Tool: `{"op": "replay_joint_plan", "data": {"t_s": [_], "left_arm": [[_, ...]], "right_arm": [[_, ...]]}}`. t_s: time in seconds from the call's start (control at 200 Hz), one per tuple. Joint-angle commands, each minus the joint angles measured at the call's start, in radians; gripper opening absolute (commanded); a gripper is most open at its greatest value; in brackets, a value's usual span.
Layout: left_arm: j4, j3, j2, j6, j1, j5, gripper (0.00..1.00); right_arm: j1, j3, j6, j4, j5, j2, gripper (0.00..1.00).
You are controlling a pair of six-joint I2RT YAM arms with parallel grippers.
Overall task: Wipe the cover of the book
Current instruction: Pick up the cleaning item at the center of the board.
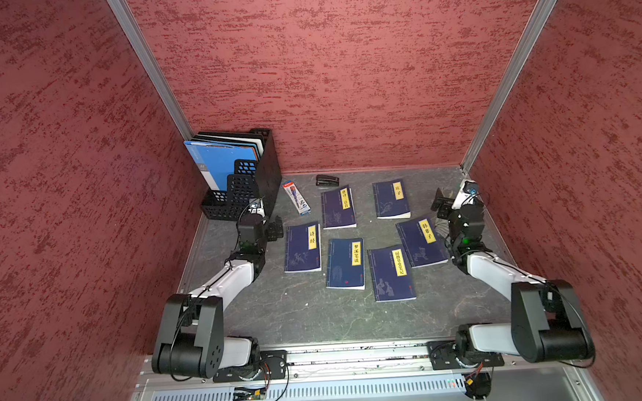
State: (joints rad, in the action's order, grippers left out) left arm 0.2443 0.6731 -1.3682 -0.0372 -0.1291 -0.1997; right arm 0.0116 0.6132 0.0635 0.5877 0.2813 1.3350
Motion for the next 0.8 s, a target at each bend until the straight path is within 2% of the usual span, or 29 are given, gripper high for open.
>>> {"op": "replay_joint_plan", "data": {"t_s": [0.0,0.14,0.301,0.526,0.797], "left_arm": [[-0.131,0.053,0.010,0.020,-0.003,0.007,1.00],[-0.208,0.097,0.023,0.056,-0.003,0.020,1.00],[-0.291,0.140,0.026,0.102,-0.004,0.082,1.00],[-0.357,0.158,0.032,0.142,-0.010,0.127,1.00],[-0.392,0.169,0.025,0.166,-0.018,0.140,1.00]], "right_arm": [[0.002,0.064,0.046,-0.292,0.069,0.004,0.99],[0.004,0.114,0.129,-0.459,0.079,0.007,0.99],[0.009,0.172,0.134,-0.576,0.118,0.065,0.99],[0.028,0.246,0.160,-0.640,0.065,0.185,0.98],[0.106,0.306,0.175,-0.739,-0.034,0.269,0.97]]}}
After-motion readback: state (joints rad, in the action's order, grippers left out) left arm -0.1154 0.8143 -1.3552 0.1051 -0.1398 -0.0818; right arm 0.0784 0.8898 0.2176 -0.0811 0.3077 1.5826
